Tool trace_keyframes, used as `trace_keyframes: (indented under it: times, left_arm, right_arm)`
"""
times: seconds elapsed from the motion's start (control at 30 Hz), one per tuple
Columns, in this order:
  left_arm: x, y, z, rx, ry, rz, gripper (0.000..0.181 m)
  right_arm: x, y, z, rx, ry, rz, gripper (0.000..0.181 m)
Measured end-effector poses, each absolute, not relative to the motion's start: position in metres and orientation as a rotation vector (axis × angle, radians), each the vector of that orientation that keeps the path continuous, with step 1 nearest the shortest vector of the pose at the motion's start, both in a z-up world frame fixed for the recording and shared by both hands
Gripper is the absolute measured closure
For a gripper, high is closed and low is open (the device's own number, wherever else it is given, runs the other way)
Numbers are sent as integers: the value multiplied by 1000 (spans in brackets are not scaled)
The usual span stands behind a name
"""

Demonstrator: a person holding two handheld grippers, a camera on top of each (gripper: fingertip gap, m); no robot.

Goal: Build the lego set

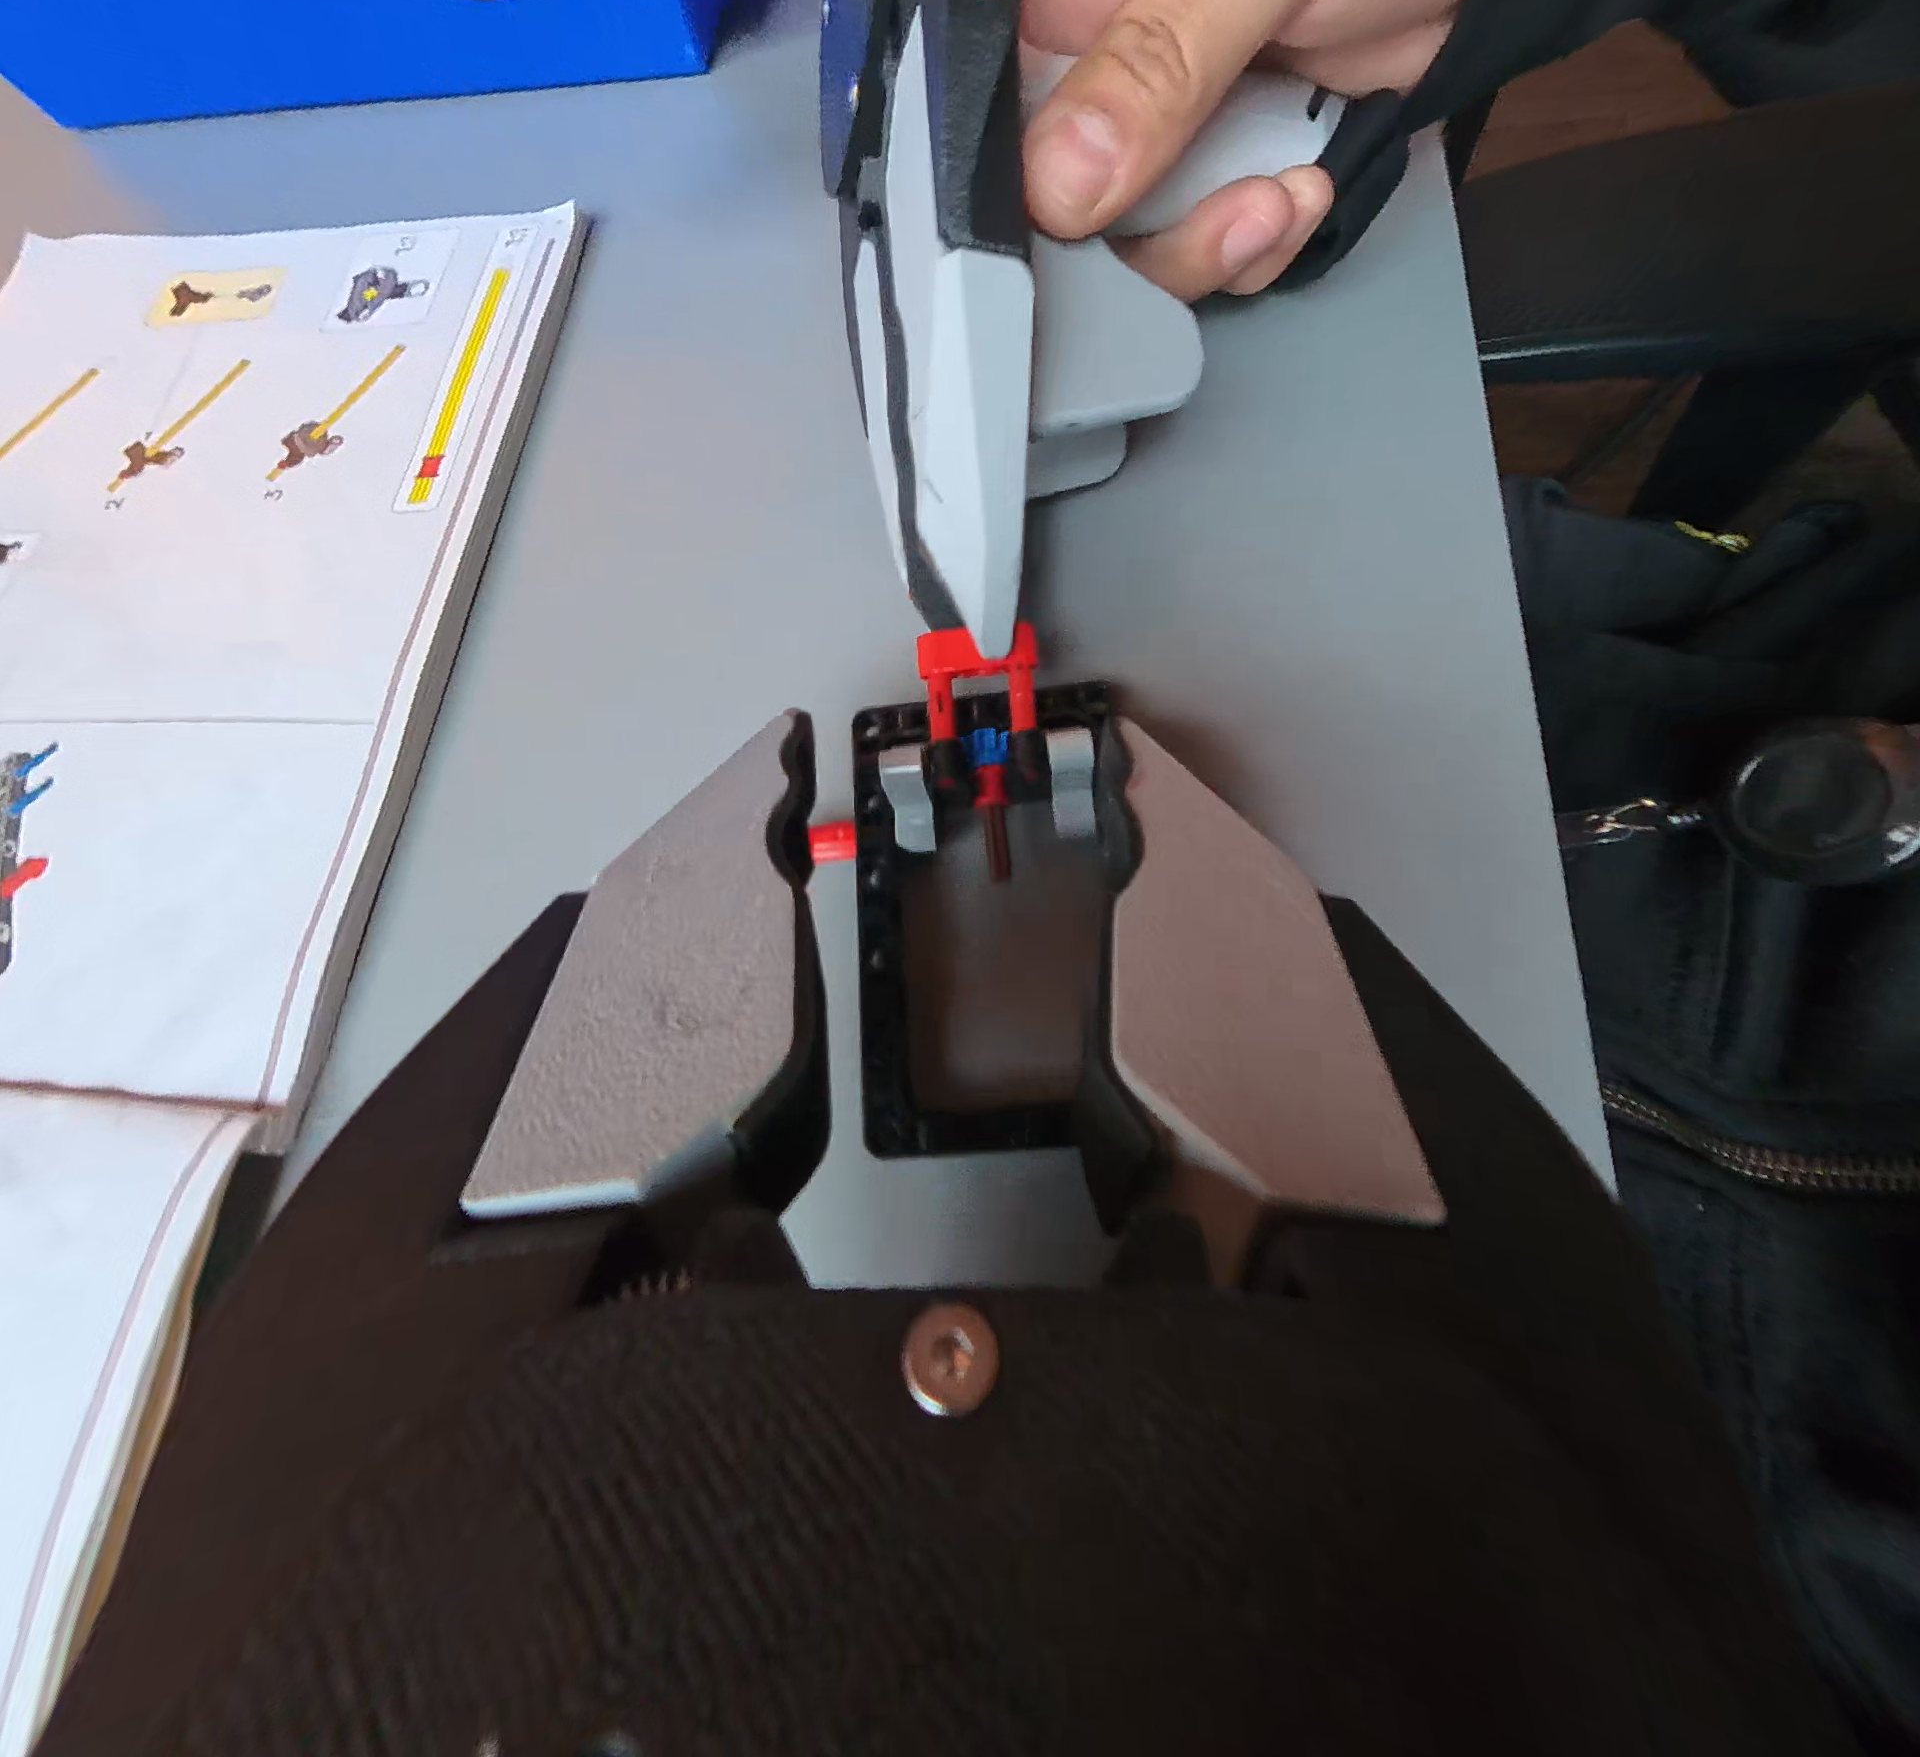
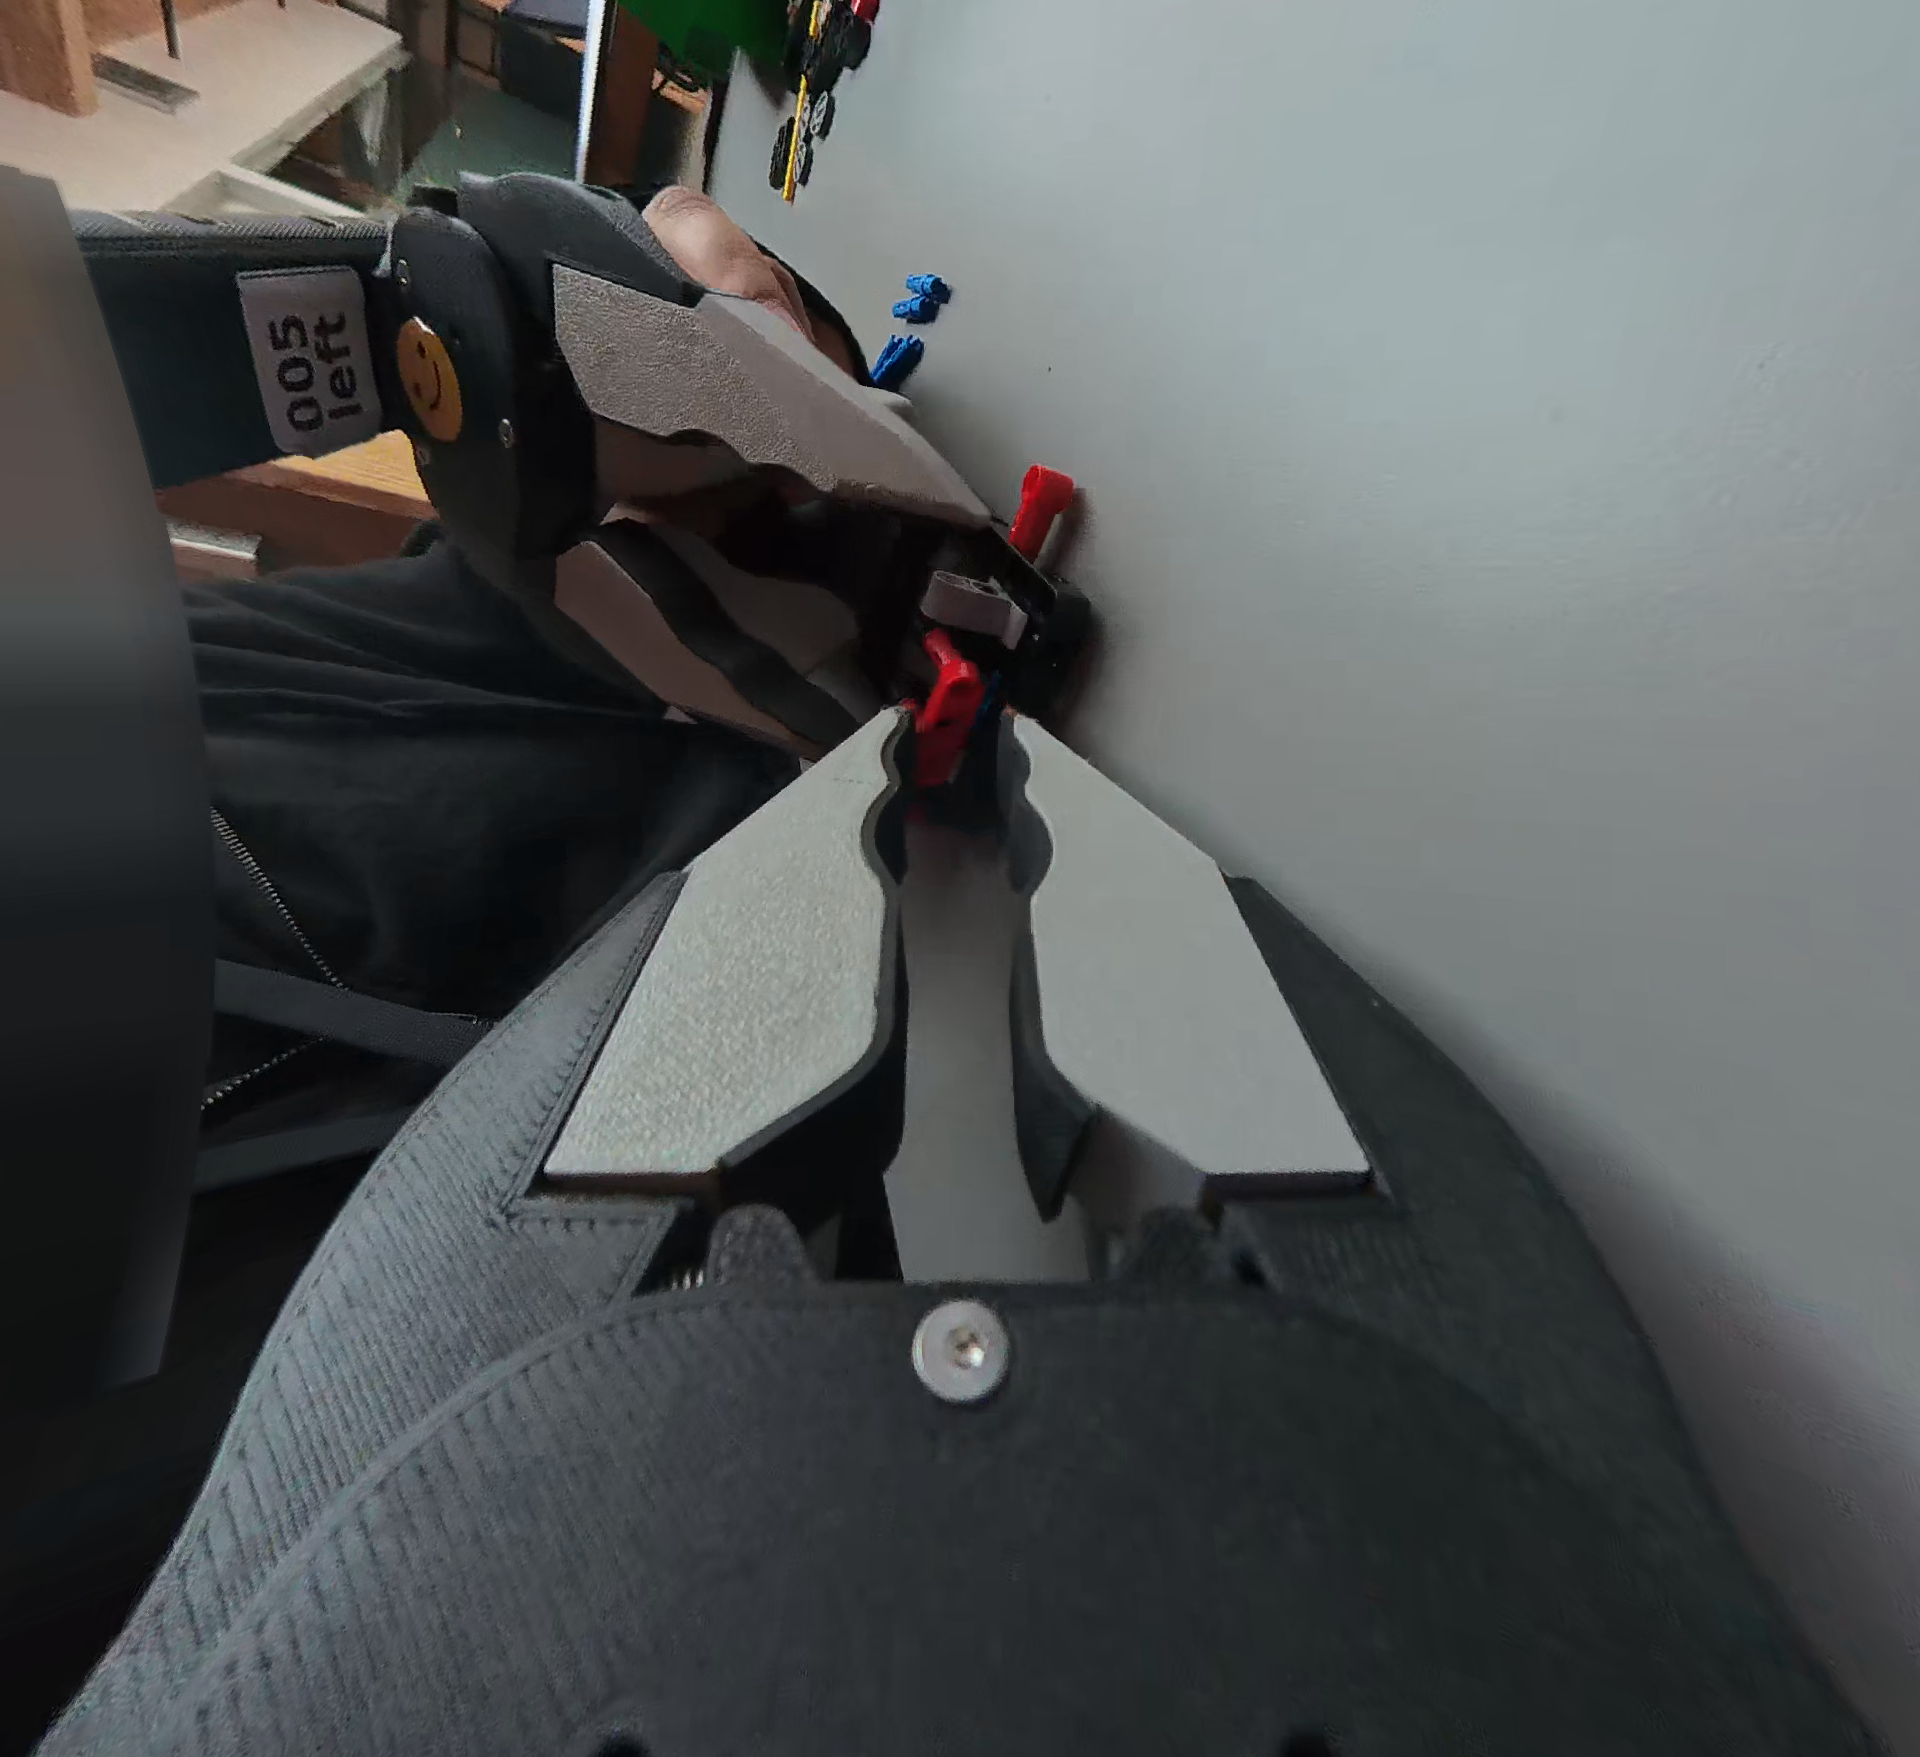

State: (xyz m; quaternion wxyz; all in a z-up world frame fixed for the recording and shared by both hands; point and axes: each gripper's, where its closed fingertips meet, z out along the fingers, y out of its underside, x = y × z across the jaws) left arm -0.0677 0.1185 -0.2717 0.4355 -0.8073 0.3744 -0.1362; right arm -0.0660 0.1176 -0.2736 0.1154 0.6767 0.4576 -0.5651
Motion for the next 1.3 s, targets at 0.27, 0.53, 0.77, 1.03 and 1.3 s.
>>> trace_keyframes:
  times: [0.27,0.53,0.77,1.03,1.3]
  left_arm:
    - [-71,104,-276,-2082,889,-424,121]
    - [-69,113,-284,-2166,819,-404,125]
    - [-68,107,-283,-2162,903,-474,134]
    - [-67,107,-278,-2247,897,-574,119]
    - [-63,107,-290,-2328,831,-510,125]
  right_arm:
    - [-55,125,-267,2080,1432,-1657,157]
    - [-53,126,-263,2153,1549,-1594,156]
    - [-42,137,-247,1771,2235,-1671,157]
    - [-38,130,-266,1688,2565,-1619,152]
    - [-35,127,-254,1632,2698,-1727,150]
